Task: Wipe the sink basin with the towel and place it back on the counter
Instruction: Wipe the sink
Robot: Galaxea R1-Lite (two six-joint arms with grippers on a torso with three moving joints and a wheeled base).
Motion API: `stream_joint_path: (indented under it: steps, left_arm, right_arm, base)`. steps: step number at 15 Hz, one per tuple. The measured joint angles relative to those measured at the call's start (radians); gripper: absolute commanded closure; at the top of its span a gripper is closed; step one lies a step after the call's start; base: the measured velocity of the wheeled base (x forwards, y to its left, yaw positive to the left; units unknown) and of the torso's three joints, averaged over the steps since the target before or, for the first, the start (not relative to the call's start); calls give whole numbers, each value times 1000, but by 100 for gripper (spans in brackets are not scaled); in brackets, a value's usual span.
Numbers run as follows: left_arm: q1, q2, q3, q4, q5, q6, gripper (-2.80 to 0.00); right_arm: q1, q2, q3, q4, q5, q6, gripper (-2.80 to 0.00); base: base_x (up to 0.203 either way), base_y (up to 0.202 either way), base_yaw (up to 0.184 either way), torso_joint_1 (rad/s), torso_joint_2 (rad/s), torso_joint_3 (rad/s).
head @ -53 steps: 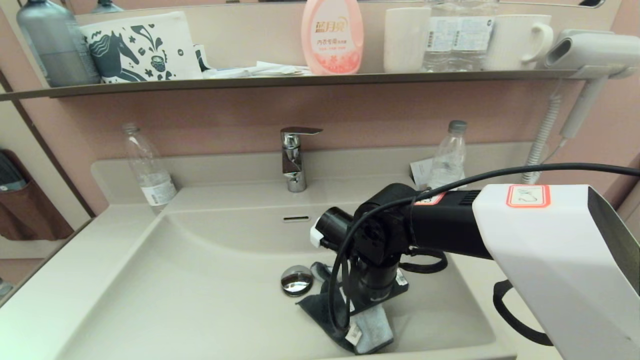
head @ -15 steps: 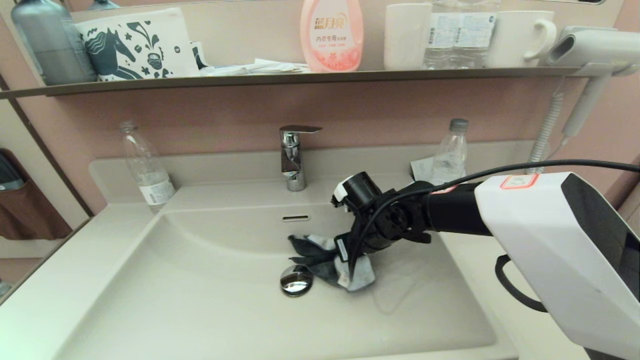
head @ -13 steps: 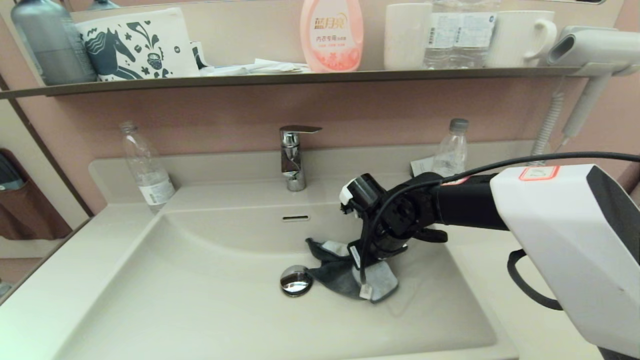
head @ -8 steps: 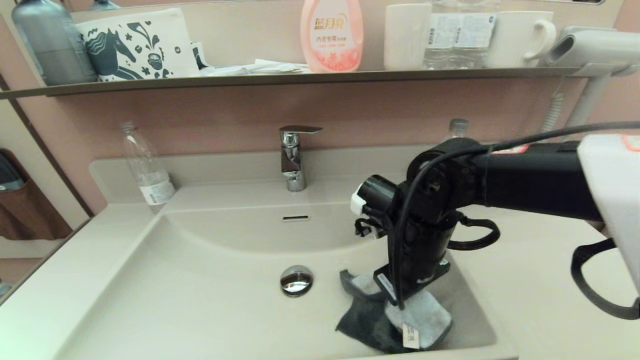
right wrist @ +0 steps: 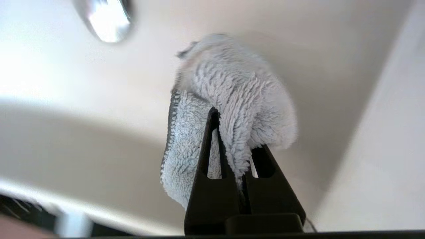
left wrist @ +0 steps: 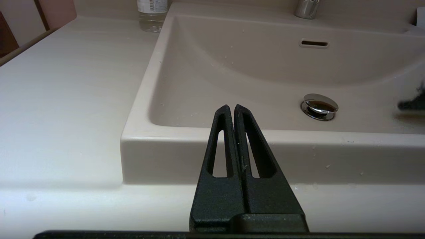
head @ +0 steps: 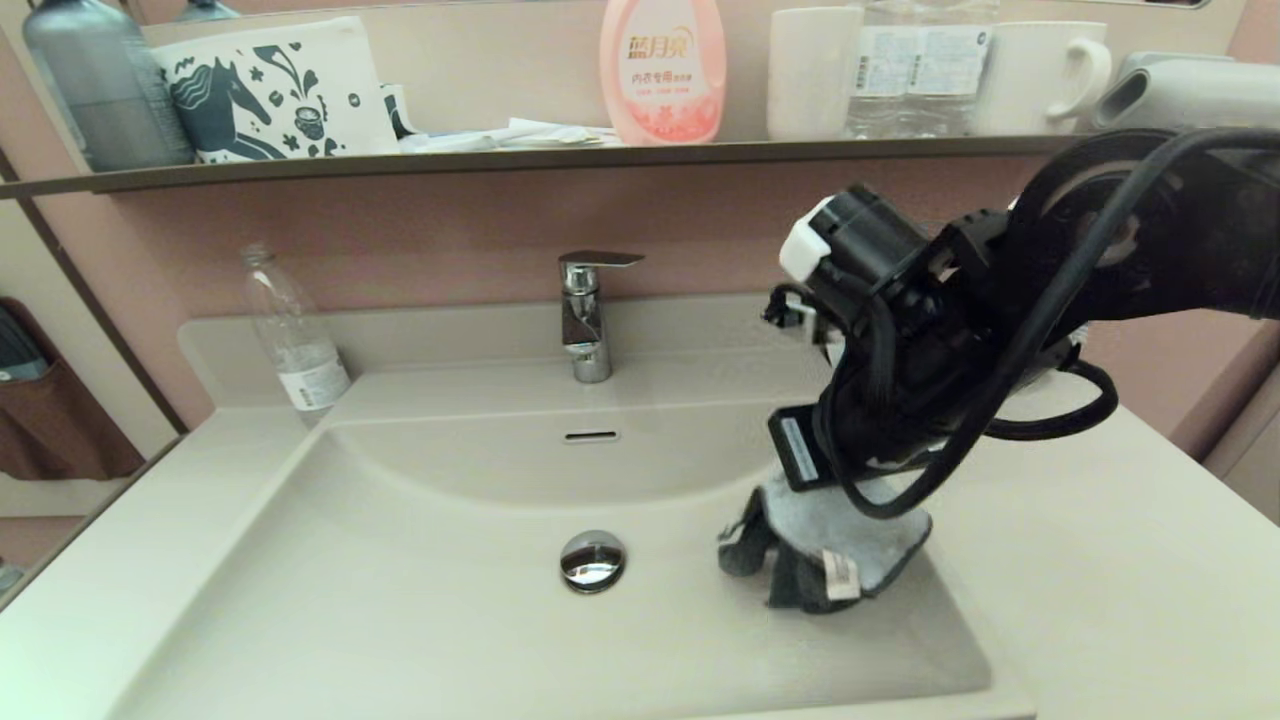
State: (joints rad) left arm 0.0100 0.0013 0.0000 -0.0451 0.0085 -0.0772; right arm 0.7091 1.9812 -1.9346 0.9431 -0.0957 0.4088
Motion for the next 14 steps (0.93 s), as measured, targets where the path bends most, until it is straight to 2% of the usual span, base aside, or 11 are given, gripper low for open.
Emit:
stream_joint_path:
  steps: [5, 7, 11, 14]
  left_arm:
    - [0, 0, 0, 0, 0, 0, 0]
    - [0, 0, 0, 0, 0, 0, 0]
    - [0, 0, 0, 0, 0, 0, 0]
    - [0, 0, 0, 0, 0, 0, 0]
  right_arm:
    - [-1, 109, -13, -234, -10, 12, 0]
    - [13, 185, -24, -376, -41, 2, 0]
    - [15, 322, -31, -718, -63, -130, 0]
    - [-12, 366, -32, -759, -65, -165, 0]
  base:
    - [0, 0, 0, 0, 0, 0]
    - [0, 0, 0, 0, 0, 0]
    - [0, 0, 0, 0, 0, 0]
    - [0, 0, 0, 0, 0, 0]
